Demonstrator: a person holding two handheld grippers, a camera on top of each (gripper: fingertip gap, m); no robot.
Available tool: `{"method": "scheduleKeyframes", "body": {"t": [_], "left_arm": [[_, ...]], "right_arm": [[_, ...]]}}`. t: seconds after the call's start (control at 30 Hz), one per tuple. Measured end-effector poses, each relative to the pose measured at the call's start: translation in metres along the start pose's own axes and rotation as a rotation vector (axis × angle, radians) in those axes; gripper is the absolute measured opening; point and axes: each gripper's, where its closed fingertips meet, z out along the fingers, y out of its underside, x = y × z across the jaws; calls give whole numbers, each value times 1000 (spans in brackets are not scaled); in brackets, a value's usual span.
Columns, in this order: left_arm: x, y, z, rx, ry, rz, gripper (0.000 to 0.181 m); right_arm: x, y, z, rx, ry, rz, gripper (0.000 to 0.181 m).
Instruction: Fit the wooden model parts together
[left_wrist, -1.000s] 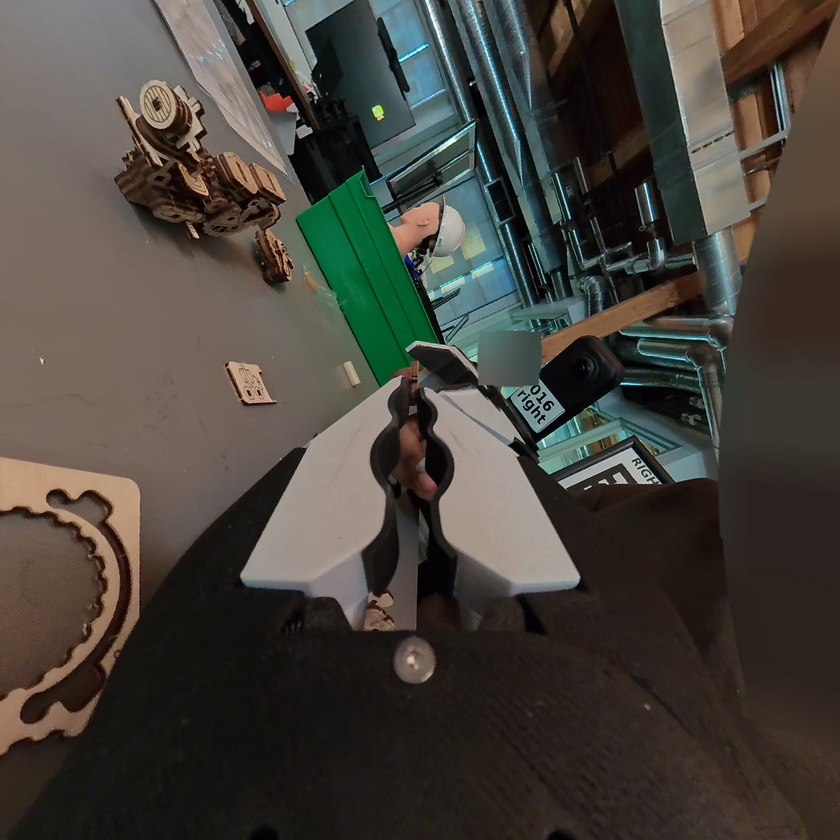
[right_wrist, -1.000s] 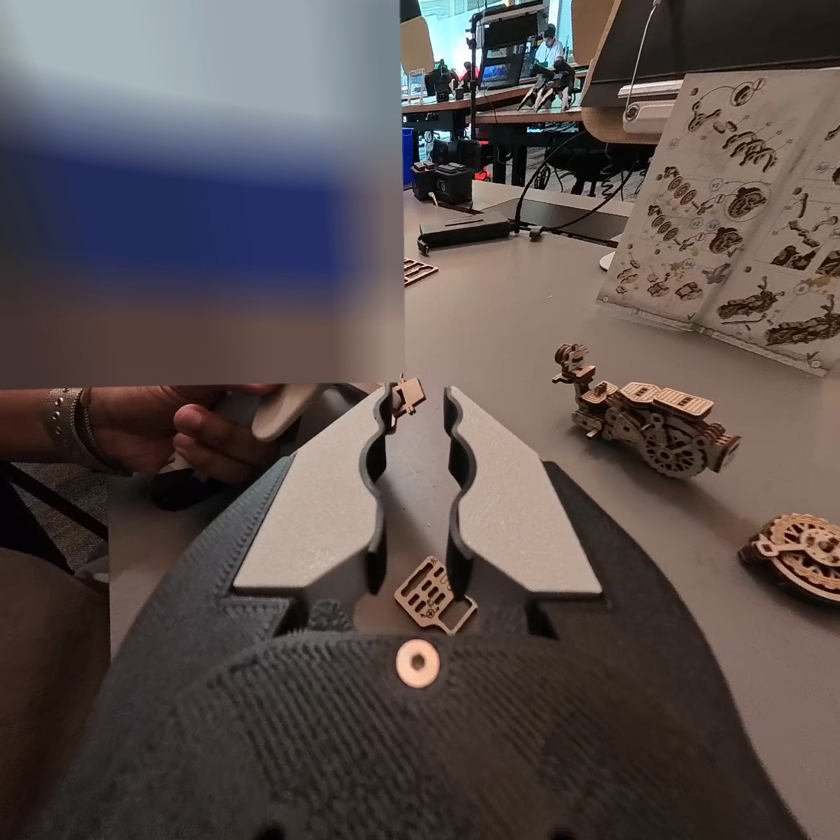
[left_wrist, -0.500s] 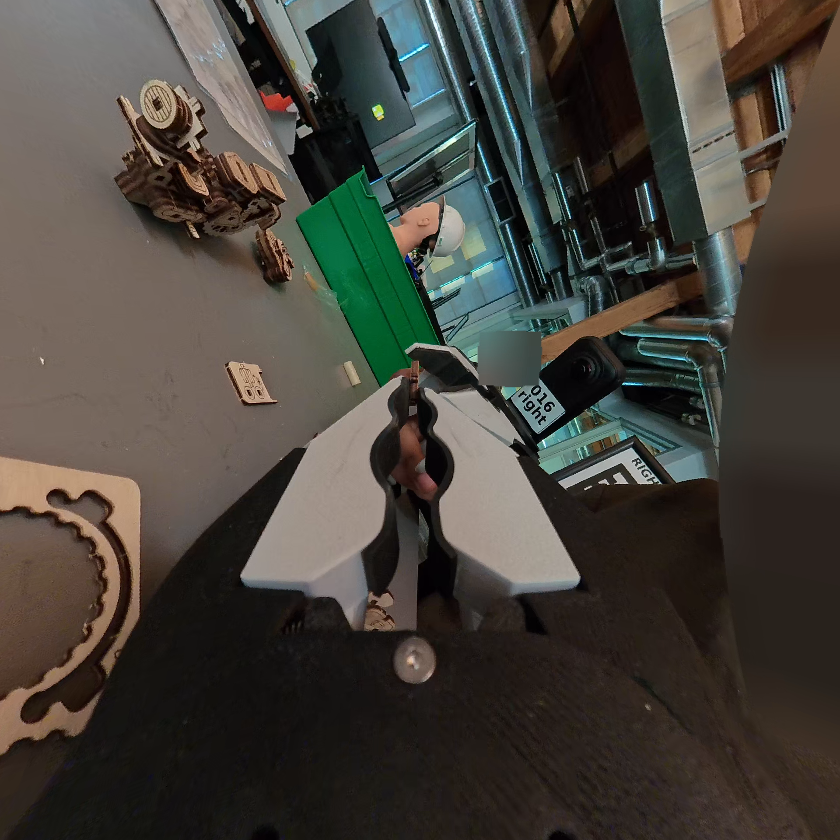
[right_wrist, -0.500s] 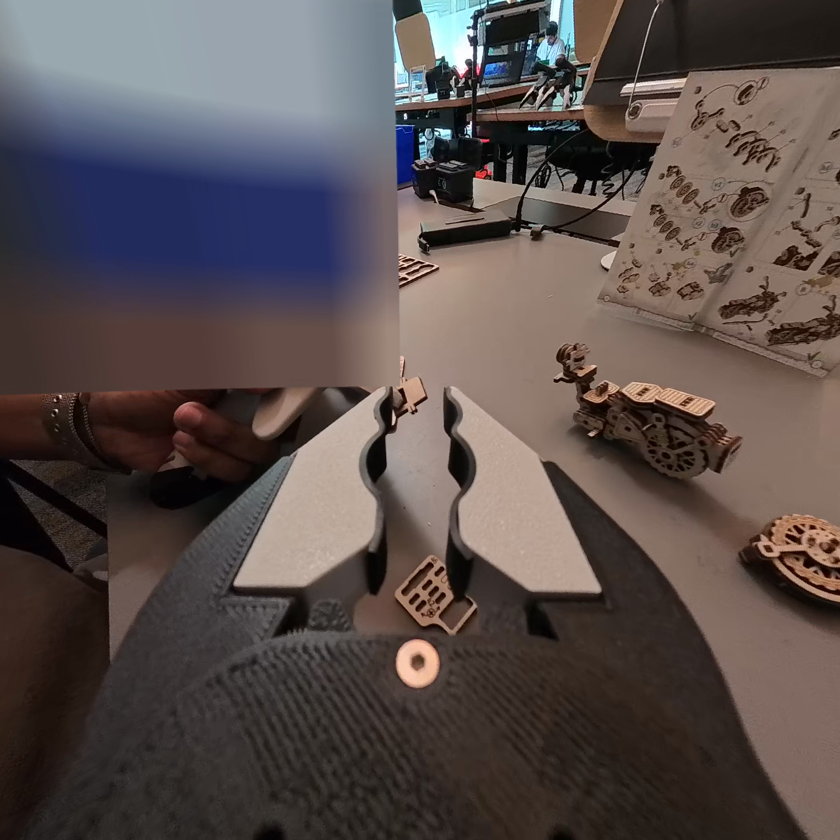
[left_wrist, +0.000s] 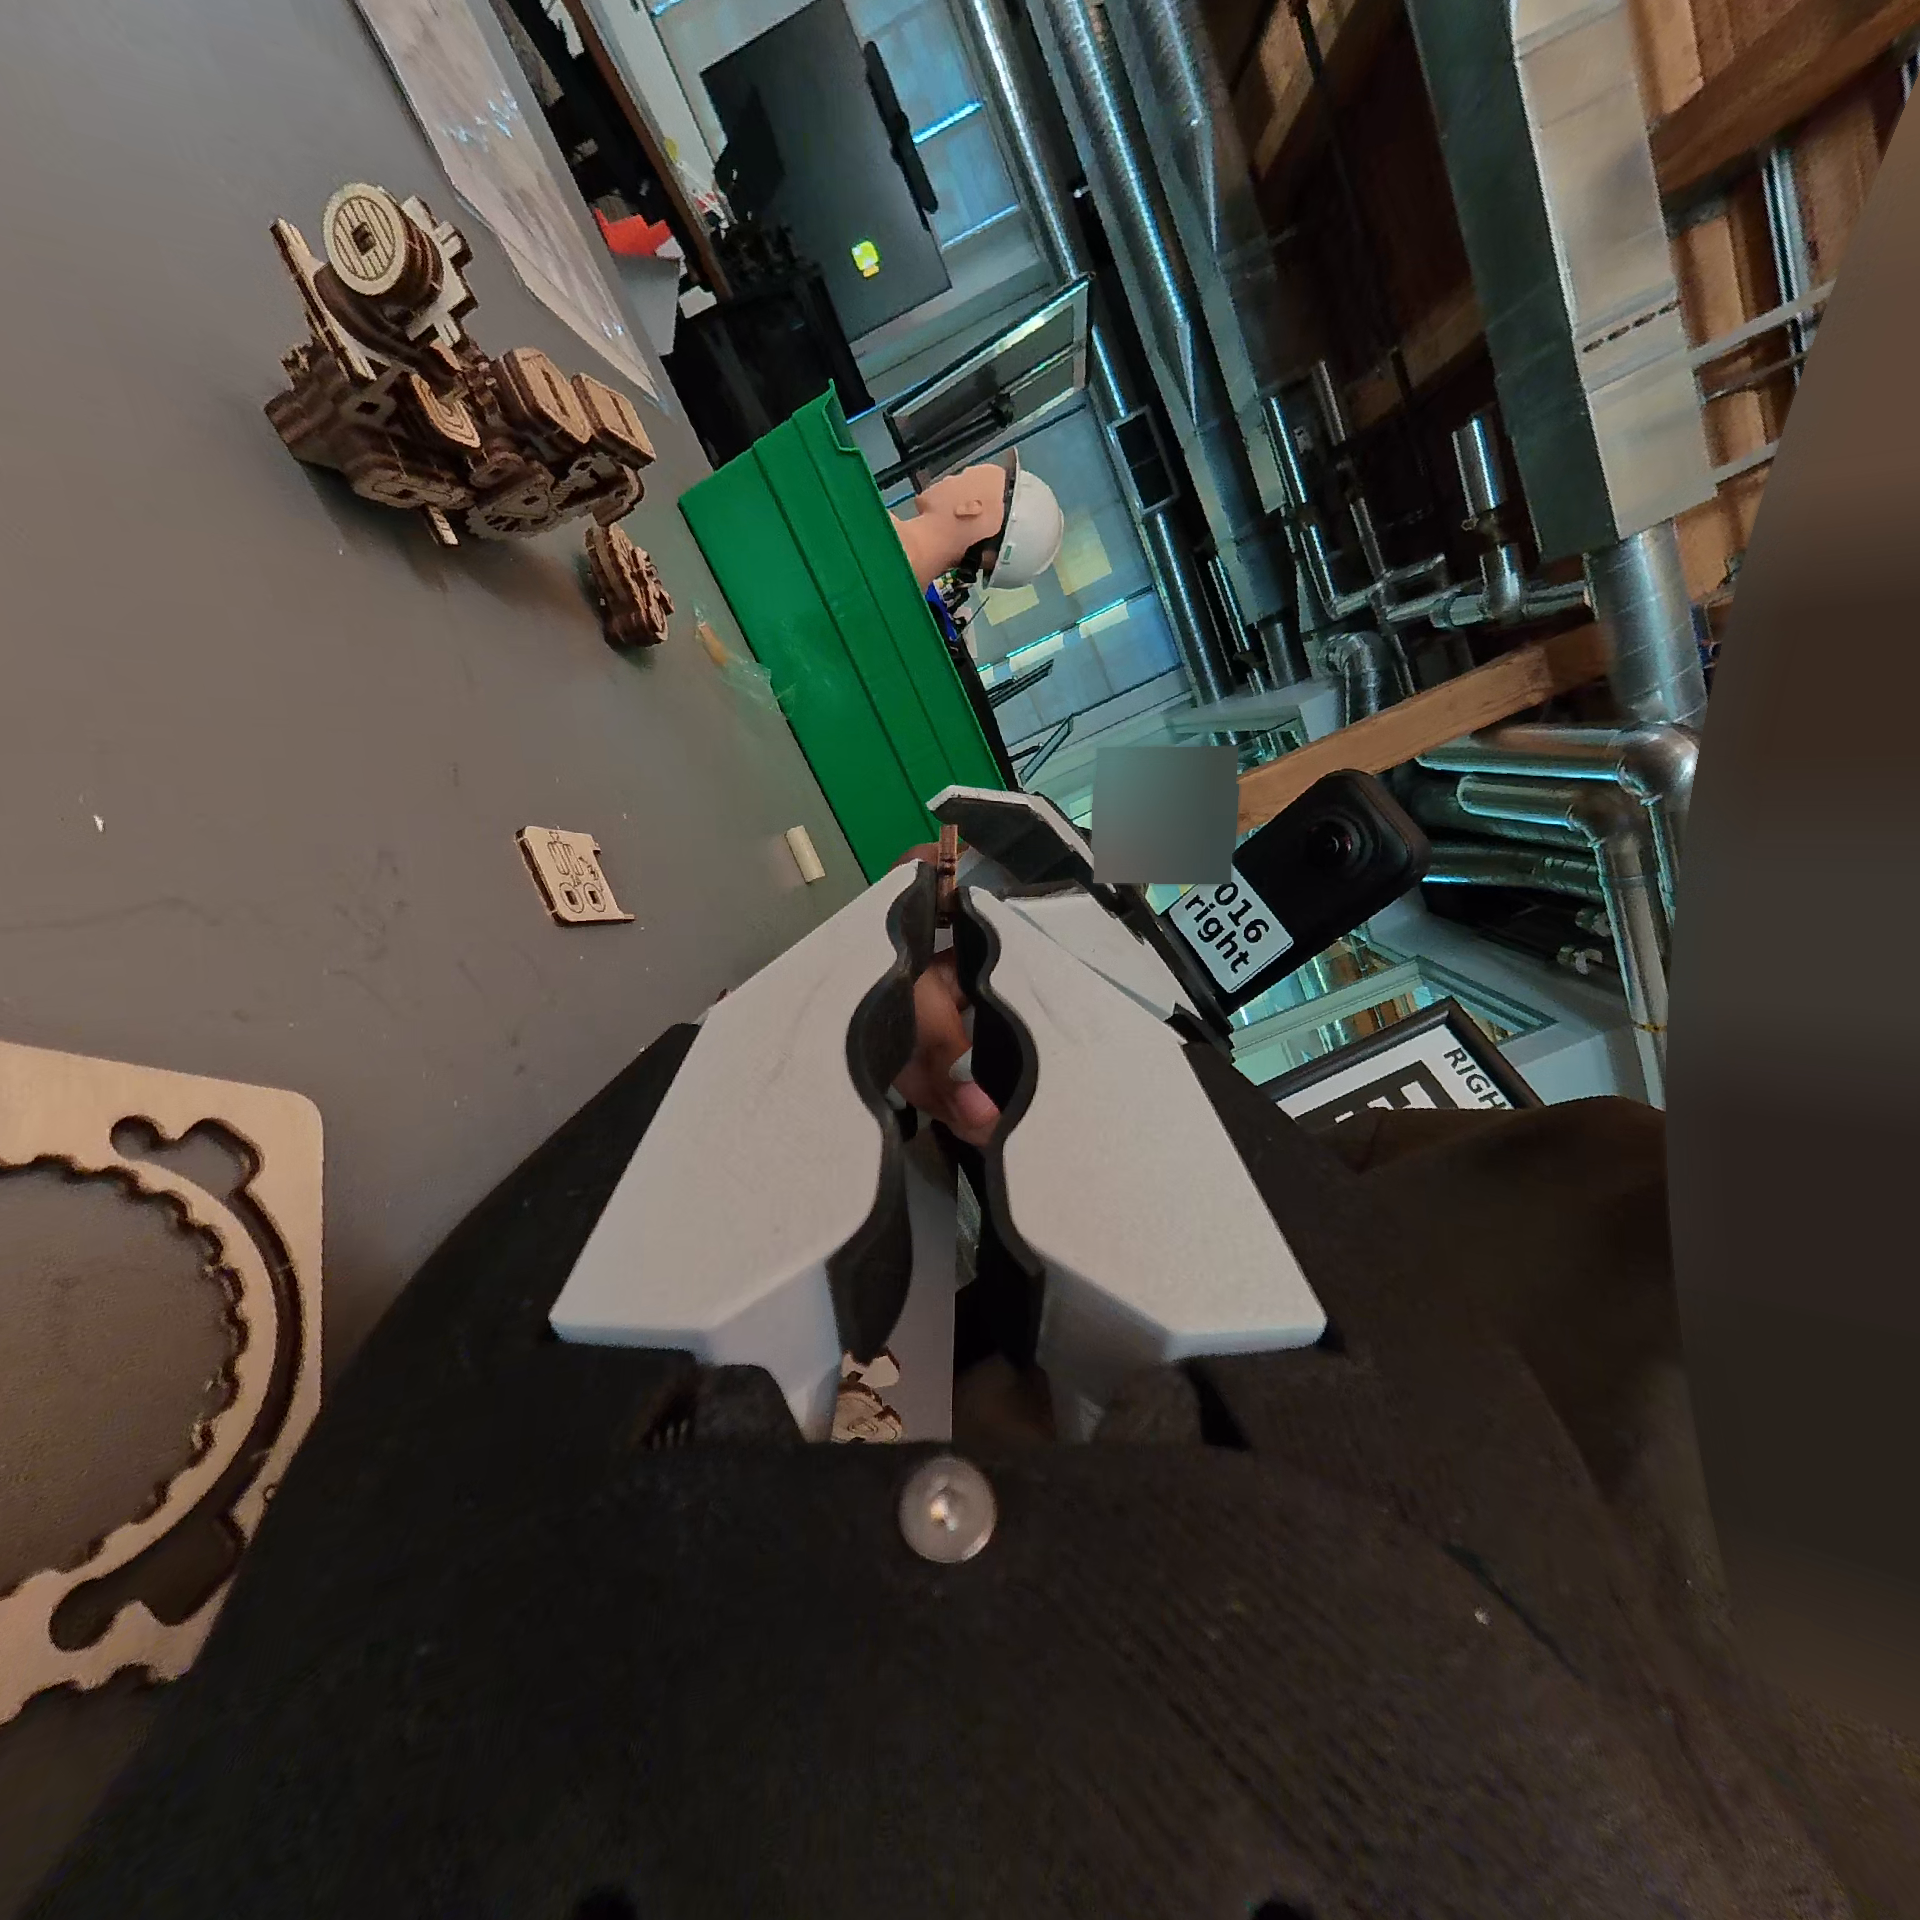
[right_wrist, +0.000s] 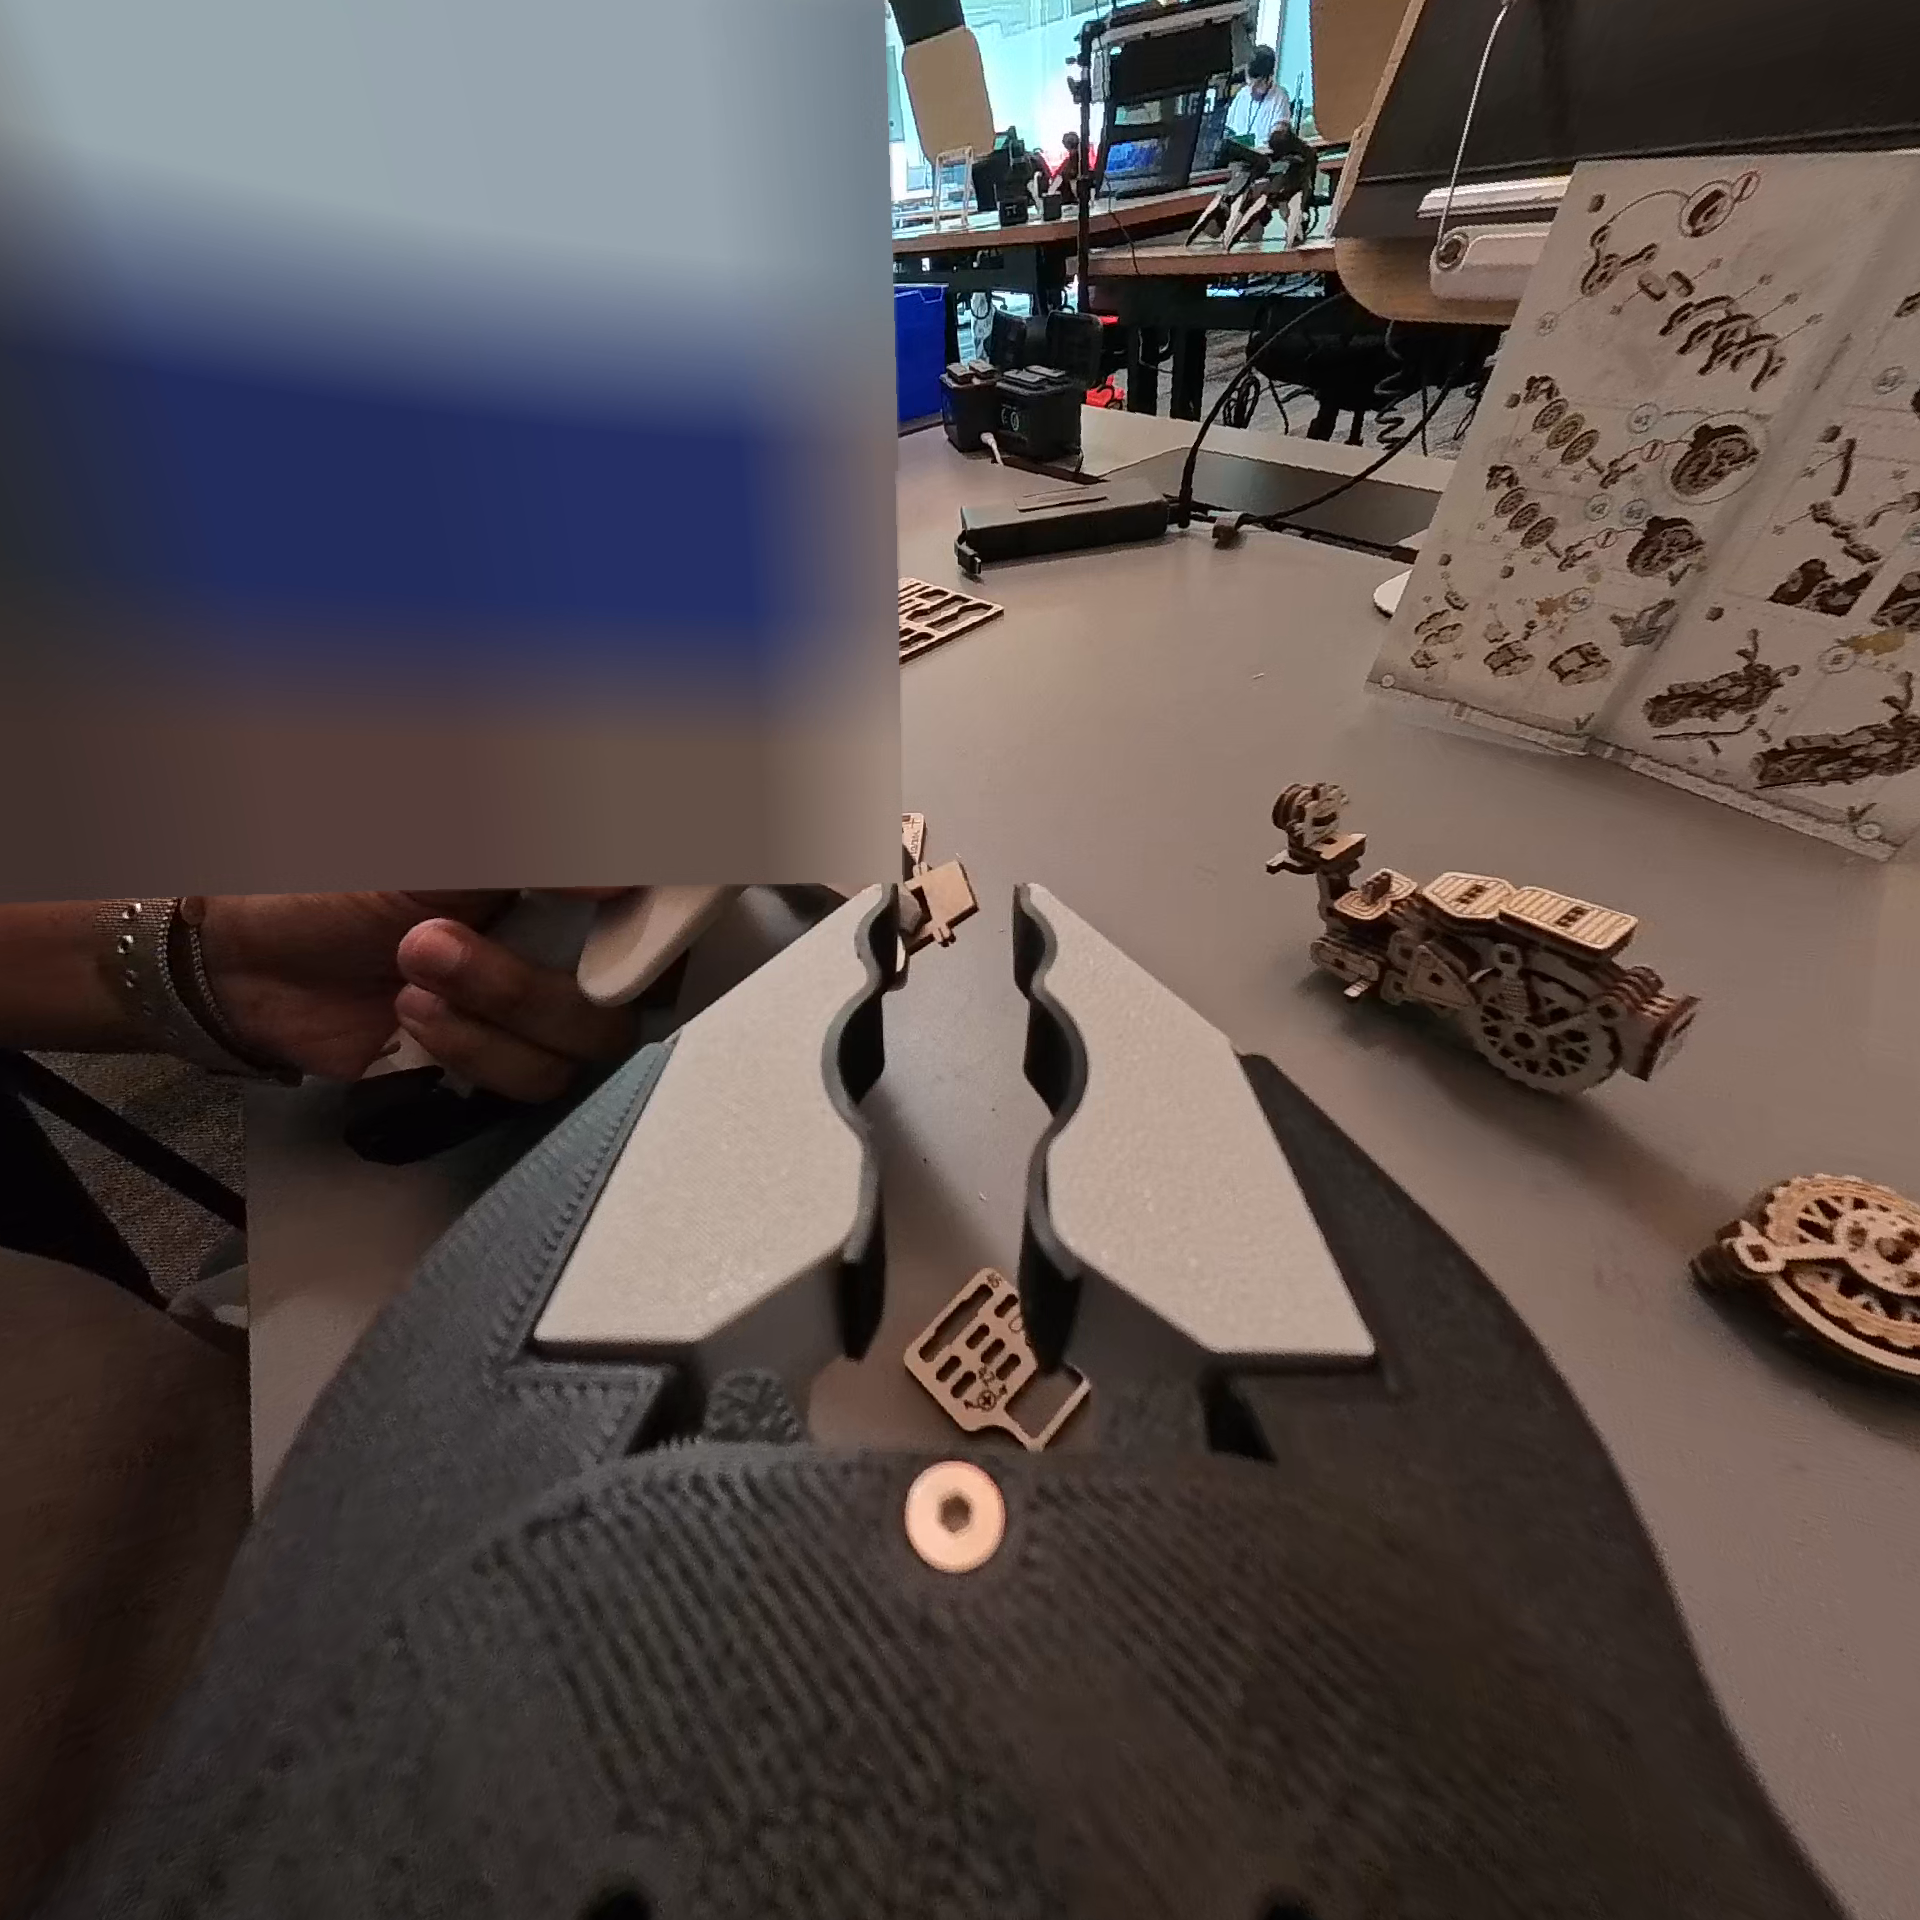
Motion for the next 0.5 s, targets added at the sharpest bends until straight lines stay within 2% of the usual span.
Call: {"method": "scheduleKeyframes", "body": {"t": [0.5], "left_arm": [[0, 0, 0, 1, -2, -4, 1]], "right_arm": [[0, -1, -1, 4, -2, -5, 20]]}}
